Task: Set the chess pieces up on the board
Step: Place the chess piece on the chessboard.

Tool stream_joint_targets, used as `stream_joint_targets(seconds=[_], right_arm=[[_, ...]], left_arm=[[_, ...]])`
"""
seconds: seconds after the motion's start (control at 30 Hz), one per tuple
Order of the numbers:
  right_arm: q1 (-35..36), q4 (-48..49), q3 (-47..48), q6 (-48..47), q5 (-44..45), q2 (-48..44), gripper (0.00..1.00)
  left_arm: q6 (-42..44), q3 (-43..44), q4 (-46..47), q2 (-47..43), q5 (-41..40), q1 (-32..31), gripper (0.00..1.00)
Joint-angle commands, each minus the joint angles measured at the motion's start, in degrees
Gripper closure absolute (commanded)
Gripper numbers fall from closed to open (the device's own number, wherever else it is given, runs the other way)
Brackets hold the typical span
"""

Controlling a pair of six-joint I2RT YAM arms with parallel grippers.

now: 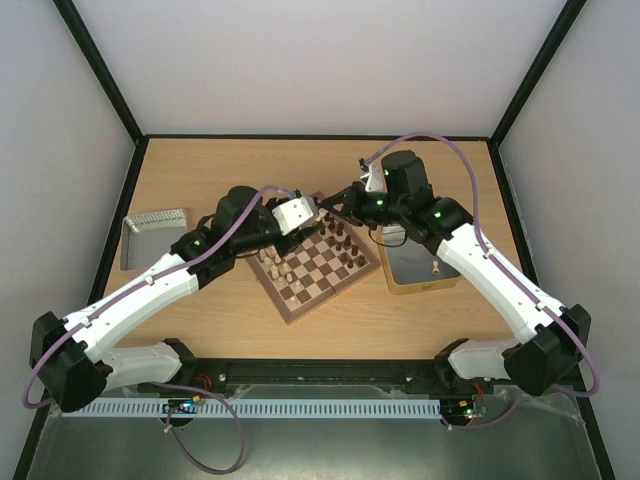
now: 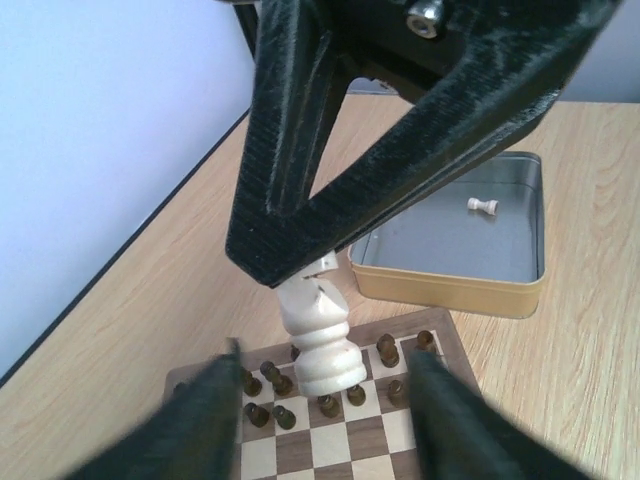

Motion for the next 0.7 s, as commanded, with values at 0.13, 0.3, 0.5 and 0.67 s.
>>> stream_joint_targets(seconds=[0.13,0.3,0.5,0.67], right_arm=[[0.52,4.11,-3.80,-10.18,15.41,-2.14,0.98],[4.38,7.80,-8.26,-16.46,28.90,-2.67,0.98],[11.77,9.81,-12.74,-22.13,39.79,-2.14,0.98],[21.25,11.72,-15.67,-24.31,46.27,-0.75,0.98]], left_arm=[[-9.30,4.16,-2.73,0.12,-10.86,-0.52,0.22],[-17.07,3.55,-3.33,-5.24,-21.72,-0.30,0.13],[-27.80,4.19,-2.68,-10.67,-26.91,2.83,0.06],[-32.81,4.37,-2.06,-12.86,-29.56,4.99,0.05]])
